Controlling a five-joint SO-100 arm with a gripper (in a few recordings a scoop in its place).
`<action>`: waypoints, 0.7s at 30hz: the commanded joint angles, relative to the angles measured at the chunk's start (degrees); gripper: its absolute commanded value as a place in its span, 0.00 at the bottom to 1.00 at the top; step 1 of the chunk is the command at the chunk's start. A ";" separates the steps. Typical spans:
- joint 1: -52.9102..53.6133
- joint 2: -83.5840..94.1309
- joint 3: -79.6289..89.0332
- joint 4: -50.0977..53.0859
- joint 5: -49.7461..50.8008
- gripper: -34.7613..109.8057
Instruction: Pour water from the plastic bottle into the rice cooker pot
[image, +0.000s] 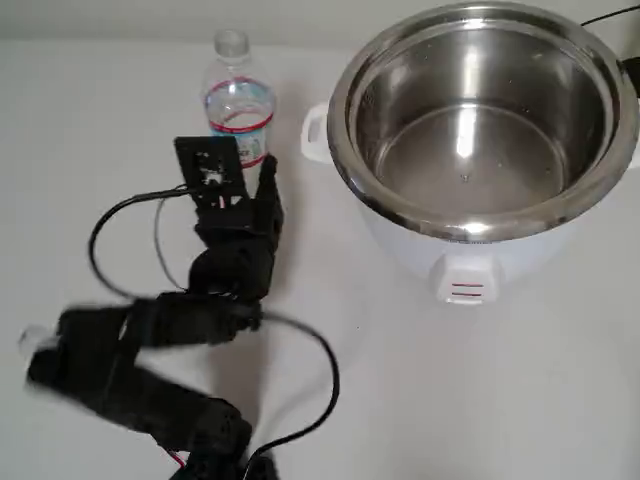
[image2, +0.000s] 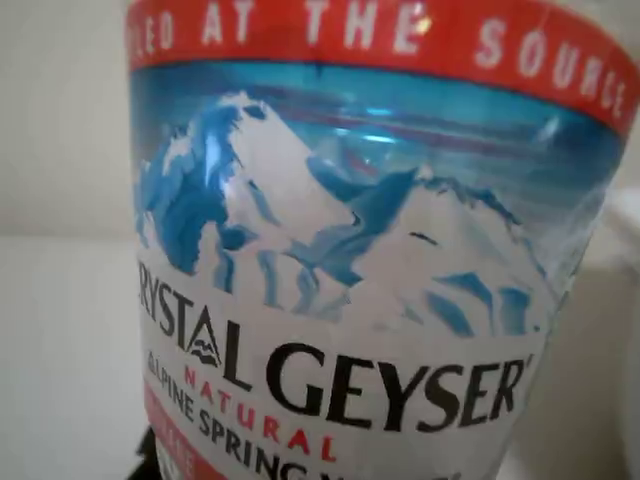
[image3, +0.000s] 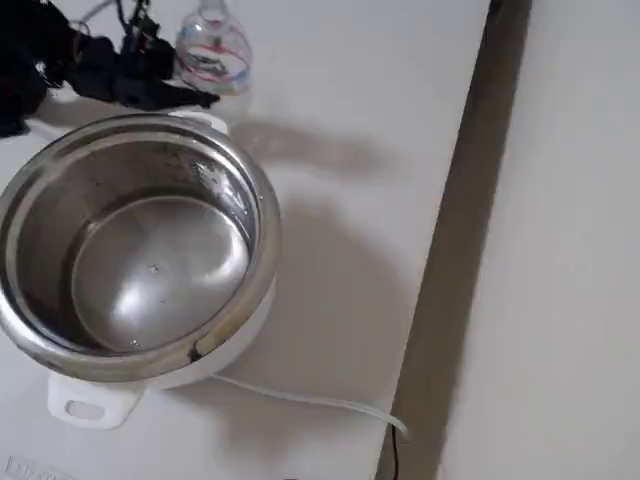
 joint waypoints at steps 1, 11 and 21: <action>1.23 -14.15 -10.72 -9.67 -0.35 0.36; 5.54 -27.69 -26.37 -9.58 -0.70 0.47; 7.65 -34.01 -38.14 -7.38 -5.19 0.62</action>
